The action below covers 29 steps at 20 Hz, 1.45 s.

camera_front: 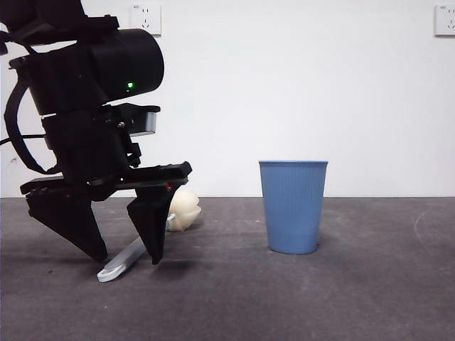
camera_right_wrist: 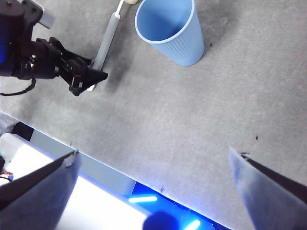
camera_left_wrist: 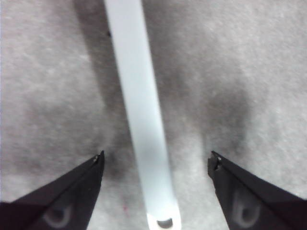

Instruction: Pick up the cup brush,pick up the cup,insert the brush into the cup,clean the cup,put the cup brush back,put the cup back to the fixed position on the table

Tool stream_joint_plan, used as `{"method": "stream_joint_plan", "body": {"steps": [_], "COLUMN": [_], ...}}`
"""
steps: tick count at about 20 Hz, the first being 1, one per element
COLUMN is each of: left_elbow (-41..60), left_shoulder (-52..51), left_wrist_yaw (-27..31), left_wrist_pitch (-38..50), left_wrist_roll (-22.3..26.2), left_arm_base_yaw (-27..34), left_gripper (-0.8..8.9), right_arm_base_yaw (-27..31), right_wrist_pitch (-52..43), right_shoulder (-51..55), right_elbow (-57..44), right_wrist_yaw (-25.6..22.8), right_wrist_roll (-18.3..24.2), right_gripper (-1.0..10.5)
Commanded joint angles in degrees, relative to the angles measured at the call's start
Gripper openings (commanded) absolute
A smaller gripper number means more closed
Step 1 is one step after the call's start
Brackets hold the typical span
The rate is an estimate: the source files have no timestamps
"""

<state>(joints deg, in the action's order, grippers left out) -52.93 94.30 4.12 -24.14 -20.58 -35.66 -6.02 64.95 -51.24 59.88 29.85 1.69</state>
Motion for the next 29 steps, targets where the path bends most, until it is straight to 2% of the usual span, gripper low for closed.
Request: {"method": "stream_joint_plan", "body": {"steps": [1, 4, 9, 14, 26, 28, 29], "left_elbow": [0.0, 0.0, -0.1, -0.1, -0.1, -0.1, -0.1], "left_shoulder": [1.7, 2.7, 2.7, 2.6, -1.6, -1.6, -1.6], "left_wrist_yaw": [0.1, -0.1, -1.0, -2.8, -2.7, -2.6, -2.6], "left_wrist_pitch": [-0.1, 0.0, -0.2, -0.6, -3.2, -3.2, -2.8], "left_wrist_roll": [-2.0, -3.9, -3.9, -3.8, -3.4, -3.1, -3.1], "left_arm_base_yaw": [-0.7, -1.0, -1.0, -1.0, -1.0, -1.0, -1.0], "left_gripper": [3.63, 3.58, 1.31, 1.21, 1.17, -0.20, -0.09], "right_arm_base_yaw": [-0.1, -0.1, -0.1, -0.1, -0.1, -0.1, -0.1], "right_wrist_pitch": [-0.1, 0.2, 0.2, 0.2, 0.2, 0.3, 0.5], "right_shoulder": [0.0, 0.0, 0.0, 0.0, 0.0, 0.0, 0.0], "right_elbow": [0.1, 0.1, 0.1, 0.1, 0.1, 0.1, 0.1], "right_wrist_yaw": [0.1, 0.1, 0.0, 0.0, 0.1, 0.1, 0.1], "right_wrist_roll": [-0.4, -0.6, -0.6, -0.6, -0.8, -0.8, -0.8], "right_gripper": [5.7, 5.7, 5.7, 5.7, 5.7, 5.7, 5.7]}}
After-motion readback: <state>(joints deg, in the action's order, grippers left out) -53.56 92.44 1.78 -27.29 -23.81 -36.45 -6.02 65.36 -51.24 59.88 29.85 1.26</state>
